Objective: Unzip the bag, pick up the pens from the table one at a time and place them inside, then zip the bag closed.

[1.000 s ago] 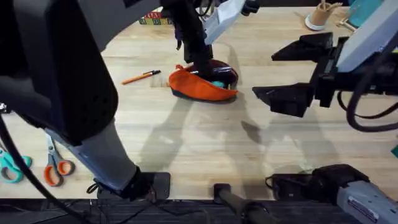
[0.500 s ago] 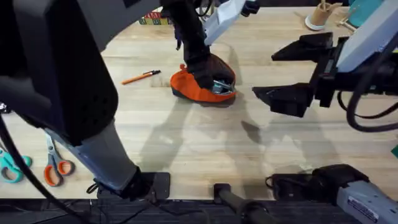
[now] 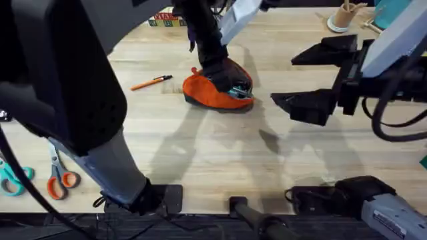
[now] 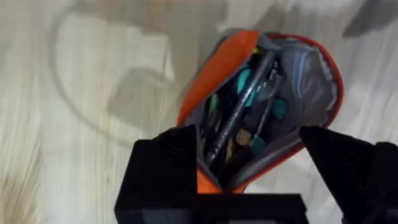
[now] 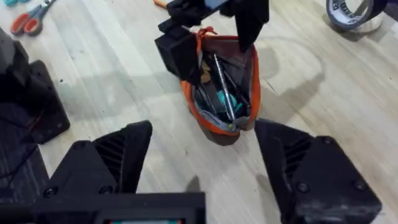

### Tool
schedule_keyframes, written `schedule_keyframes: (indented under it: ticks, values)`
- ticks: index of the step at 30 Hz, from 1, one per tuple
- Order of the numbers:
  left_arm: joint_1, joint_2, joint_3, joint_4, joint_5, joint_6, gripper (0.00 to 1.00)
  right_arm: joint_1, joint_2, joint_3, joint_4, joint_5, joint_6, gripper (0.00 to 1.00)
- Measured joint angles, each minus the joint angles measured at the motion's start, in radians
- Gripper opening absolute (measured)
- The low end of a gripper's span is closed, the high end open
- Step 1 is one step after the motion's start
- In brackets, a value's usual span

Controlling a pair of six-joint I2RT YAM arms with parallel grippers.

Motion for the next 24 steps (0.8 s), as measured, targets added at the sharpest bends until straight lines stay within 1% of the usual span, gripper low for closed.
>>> schedule_keyframes:
  ticks: [5,8,13,17,21,24]
  values:
    - [0.0,0.0,0.069,-0.013,-0.048,-0.098,0.994,0.0,0.0,0.0,0.0,0.0,0.0,0.998]
    - [0.001,0.0,0.106,-0.029,-0.076,-0.136,0.993,0.0,0.0,0.0,0.0,0.0,0.0,0.997]
    - [0.001,-0.021,0.115,-0.075,-0.101,-0.163,0.993,0.0,0.0,0.0,0.0,0.0,0.0,0.998]
    - [0.009,-0.076,0.115,-0.103,-0.107,-0.172,0.993,0.0,0.0,0.0,0.0,0.0,0.0,0.998]
    - [0.043,-0.159,0.115,-0.121,-0.112,-0.182,0.993,0.0,0.0,0.0,0.0,0.0,0.0,0.998]
    - [0.088,-0.218,0.115,-0.153,-0.115,-0.186,0.993,0.0,0.0,0.0,0.0,0.0,0.0,0.998]
